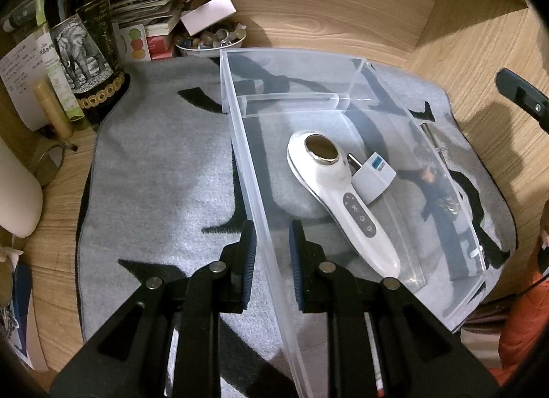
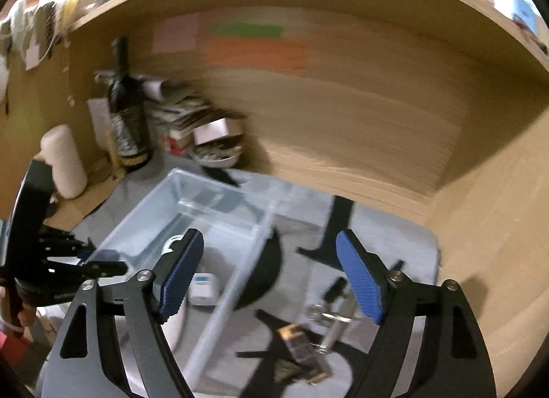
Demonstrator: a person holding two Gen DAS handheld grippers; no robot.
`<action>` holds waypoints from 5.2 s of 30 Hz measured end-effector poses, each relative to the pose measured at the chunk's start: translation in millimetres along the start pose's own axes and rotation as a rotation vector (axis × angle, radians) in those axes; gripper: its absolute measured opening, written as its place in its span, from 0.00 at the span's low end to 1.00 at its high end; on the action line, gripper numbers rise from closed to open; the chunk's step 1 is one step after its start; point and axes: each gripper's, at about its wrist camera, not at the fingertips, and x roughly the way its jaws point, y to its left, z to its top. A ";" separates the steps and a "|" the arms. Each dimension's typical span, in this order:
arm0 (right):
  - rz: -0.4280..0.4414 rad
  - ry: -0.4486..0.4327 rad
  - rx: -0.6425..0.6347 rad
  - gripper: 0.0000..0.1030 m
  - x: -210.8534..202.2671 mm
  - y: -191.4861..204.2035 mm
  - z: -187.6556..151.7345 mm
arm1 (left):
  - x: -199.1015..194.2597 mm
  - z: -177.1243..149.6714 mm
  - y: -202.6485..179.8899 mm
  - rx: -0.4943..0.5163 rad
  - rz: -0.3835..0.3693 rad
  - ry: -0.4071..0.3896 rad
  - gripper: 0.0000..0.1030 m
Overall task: Organize rigid objects
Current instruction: 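Move the right gripper to the silver metal cylinder and grasp it, then carry the silver cylinder into the box and open the right gripper, then grasp the black USB stick with attached keys using the right gripper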
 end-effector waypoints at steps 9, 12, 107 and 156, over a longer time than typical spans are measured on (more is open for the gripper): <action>-0.063 0.030 0.106 0.79 0.5 -44.9 -22.9 | 0.5 0.0 0.2 -0.004 0.006 0.001 0.17; -0.078 0.088 0.123 0.79 15.5 -55.3 -38.7 | 0.3 -0.2 0.1 -0.004 0.007 0.001 0.17; 0.097 0.254 -0.144 0.24 103.7 61.9 -12.5 | 1.3 0.1 -4.3 0.007 0.019 0.001 0.17; -0.102 0.358 0.105 0.66 127.4 -67.7 -52.6 | -0.7 -2.0 -5.3 0.014 0.025 -0.001 0.17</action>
